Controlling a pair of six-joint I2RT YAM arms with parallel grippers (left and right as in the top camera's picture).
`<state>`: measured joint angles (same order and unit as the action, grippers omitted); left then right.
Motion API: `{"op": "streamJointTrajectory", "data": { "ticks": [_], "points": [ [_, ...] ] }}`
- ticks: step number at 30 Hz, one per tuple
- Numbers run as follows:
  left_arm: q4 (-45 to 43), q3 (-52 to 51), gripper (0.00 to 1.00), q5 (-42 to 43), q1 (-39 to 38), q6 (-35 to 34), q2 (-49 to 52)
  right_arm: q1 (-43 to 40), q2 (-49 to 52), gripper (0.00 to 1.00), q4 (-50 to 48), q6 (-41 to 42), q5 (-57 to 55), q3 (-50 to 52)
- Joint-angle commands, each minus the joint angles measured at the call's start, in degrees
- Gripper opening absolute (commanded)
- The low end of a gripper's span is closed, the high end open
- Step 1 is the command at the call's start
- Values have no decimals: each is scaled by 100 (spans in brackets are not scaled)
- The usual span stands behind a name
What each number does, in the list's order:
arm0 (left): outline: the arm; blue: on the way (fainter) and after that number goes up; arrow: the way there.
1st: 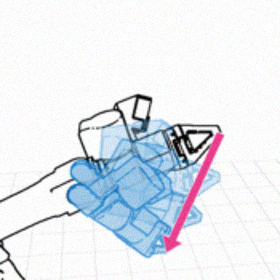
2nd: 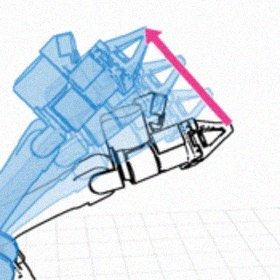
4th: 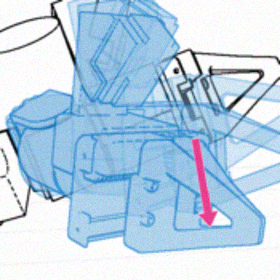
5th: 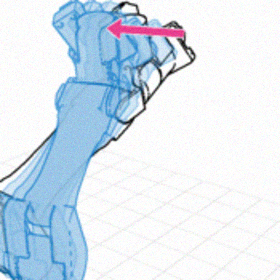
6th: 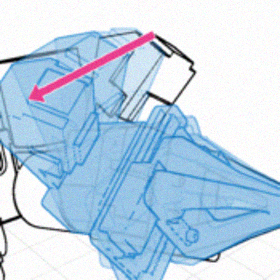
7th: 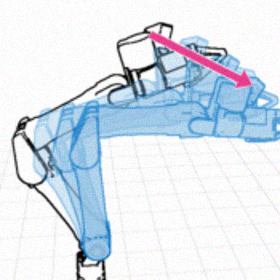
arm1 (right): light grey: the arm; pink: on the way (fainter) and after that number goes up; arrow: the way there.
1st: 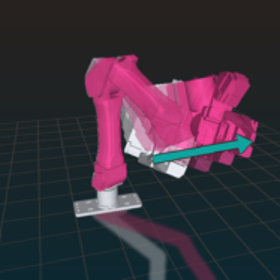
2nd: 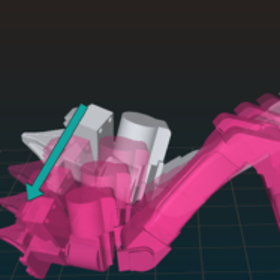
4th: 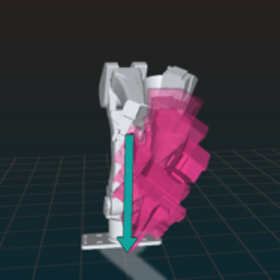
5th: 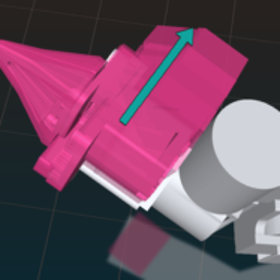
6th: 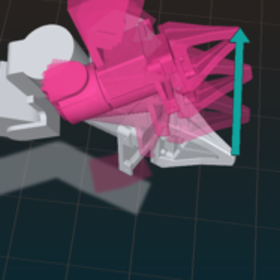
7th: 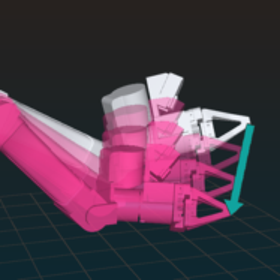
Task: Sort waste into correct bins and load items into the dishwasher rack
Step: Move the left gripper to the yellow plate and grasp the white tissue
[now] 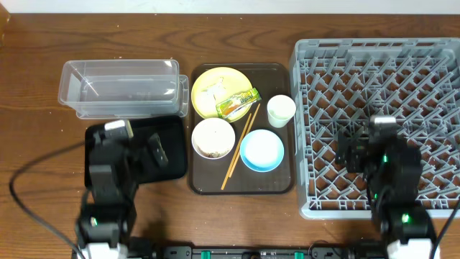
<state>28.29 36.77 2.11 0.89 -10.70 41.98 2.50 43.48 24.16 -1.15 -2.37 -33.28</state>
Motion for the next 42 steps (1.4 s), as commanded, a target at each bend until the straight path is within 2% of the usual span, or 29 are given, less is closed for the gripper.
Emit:
{"op": "streamJointTrajectory", "data": {
  "ticks": [1,7,11,20,26,33,37,42],
  "points": [
    [538,964,96,415,-33,-50,756,-61,675,99,579,-66,4,-833],
    [2406,2601,96,890,-33,-50,1982,-61,1729,99,1965,-68,94,-2039],
    [2621,2872,96,957,-33,-52,2234,-61,1947,99,2210,-63,170,-2356],
    [732,2876,96,1161,-129,-52,2570,-61,1910,99,2098,-63,181,-2396],
    [-267,2940,95,1150,-717,278,3432,-61,1910,99,2087,-63,179,-2396],
    [-957,2940,90,334,-1469,811,4459,-61,1915,99,2083,-63,179,-2393],
    [-1255,2938,89,315,-1714,1071,5090,-61,1915,99,2085,-63,179,-2393],
    [-1613,2938,82,317,-1759,1075,5783,-61,1915,99,2090,-63,179,-2393]
  ]
}}
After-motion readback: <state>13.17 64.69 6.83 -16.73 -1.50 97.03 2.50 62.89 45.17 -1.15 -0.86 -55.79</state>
